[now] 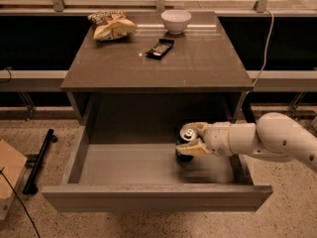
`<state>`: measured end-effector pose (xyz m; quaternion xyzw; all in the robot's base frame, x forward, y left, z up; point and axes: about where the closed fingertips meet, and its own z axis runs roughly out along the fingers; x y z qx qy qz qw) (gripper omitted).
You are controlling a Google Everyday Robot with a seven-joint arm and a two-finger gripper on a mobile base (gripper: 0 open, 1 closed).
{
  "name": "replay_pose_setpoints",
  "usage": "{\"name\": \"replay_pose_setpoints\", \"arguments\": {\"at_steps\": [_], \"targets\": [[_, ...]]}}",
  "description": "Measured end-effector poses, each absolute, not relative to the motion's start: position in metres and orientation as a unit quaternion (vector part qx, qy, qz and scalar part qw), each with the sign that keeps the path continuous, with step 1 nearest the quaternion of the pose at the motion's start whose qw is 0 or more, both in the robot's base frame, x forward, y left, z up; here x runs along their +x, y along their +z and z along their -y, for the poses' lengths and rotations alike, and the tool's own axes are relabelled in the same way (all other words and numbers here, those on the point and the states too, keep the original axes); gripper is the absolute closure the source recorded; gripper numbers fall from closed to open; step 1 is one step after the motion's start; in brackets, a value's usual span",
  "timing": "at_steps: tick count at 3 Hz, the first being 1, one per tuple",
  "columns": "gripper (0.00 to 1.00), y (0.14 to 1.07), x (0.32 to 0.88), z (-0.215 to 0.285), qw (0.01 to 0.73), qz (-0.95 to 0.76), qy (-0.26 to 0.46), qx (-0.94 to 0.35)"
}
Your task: Place pepsi can into top drawer
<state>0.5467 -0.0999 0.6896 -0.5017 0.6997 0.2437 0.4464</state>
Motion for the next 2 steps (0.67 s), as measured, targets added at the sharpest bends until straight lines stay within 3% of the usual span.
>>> {"name": "replay_pose_setpoints", "arguments": {"at_steps": [1,2], "targets": [[0.00,0.6892,0.5465,0.0982,0.446,-0.699,0.245,-0.503],[0.00,0.6892,0.5465,0.0979,0.446,-0.699,0.245,-0.503]]}}
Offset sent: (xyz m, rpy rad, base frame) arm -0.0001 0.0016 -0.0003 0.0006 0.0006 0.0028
